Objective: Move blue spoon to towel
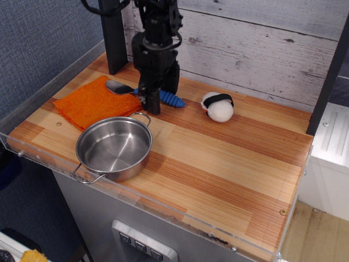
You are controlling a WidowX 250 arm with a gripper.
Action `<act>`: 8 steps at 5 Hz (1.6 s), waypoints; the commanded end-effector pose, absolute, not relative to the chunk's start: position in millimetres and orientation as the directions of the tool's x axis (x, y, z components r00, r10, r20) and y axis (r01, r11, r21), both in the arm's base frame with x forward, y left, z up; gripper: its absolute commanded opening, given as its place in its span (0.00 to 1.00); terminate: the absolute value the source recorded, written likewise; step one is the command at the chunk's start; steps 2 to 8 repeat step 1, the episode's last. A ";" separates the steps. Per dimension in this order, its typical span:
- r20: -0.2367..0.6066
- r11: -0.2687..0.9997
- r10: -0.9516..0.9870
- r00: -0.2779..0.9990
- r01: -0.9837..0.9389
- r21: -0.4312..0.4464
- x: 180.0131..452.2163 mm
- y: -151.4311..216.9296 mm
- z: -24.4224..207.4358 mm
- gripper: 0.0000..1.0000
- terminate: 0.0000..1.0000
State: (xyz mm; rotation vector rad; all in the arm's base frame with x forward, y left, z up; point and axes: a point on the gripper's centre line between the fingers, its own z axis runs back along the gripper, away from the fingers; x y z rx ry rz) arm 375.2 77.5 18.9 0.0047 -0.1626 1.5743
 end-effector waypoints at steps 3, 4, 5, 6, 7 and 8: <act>0.106 0.004 0.994 -0.017 -0.980 -0.197 385.1 75.5 69.9 1.00 1.00; 0.106 0.004 0.994 -0.017 -0.980 -0.197 385.1 75.5 69.9 1.00 1.00; 0.106 0.004 0.994 -0.017 -0.980 -0.197 385.1 75.5 69.9 1.00 1.00; 0.106 0.004 0.994 -0.017 -0.980 -0.197 385.1 75.5 69.9 1.00 1.00; 0.106 0.004 0.994 -0.017 -0.980 -0.197 385.1 75.5 69.9 1.00 1.00; 0.106 0.004 0.994 -0.017 -0.980 -0.197 385.1 75.5 69.9 1.00 1.00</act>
